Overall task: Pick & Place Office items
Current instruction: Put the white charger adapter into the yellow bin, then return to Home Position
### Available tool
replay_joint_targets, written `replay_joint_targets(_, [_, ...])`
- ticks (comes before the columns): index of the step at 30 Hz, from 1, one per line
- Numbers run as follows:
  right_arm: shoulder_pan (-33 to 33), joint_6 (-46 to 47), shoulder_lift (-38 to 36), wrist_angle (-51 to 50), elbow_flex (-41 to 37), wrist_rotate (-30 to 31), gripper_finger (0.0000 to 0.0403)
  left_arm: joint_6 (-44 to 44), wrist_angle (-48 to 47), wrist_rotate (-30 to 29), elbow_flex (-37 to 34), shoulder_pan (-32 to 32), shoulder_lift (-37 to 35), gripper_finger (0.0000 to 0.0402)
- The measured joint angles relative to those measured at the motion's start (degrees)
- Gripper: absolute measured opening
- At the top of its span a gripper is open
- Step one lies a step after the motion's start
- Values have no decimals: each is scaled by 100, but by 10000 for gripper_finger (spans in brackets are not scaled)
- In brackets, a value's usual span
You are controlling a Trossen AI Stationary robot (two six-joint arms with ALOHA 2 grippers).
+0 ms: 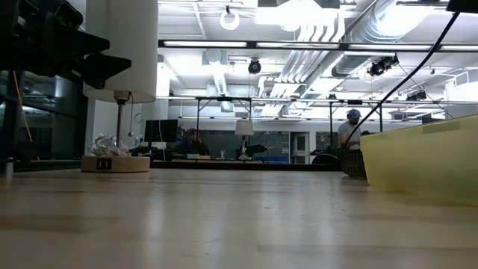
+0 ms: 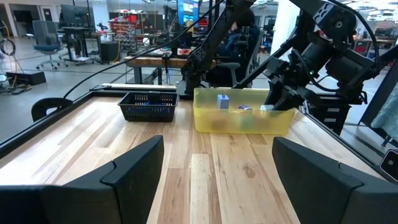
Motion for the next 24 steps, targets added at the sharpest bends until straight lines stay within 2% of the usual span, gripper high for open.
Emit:
replay_joint_targets(6, [0, 8, 0, 8, 0, 0, 164, 0, 0, 2, -2, 2, -1, 293])
replay_joint_targets(24, [0, 40, 0, -269, 2, 20, 167, 0, 0, 1, -1, 2, 0, 293])
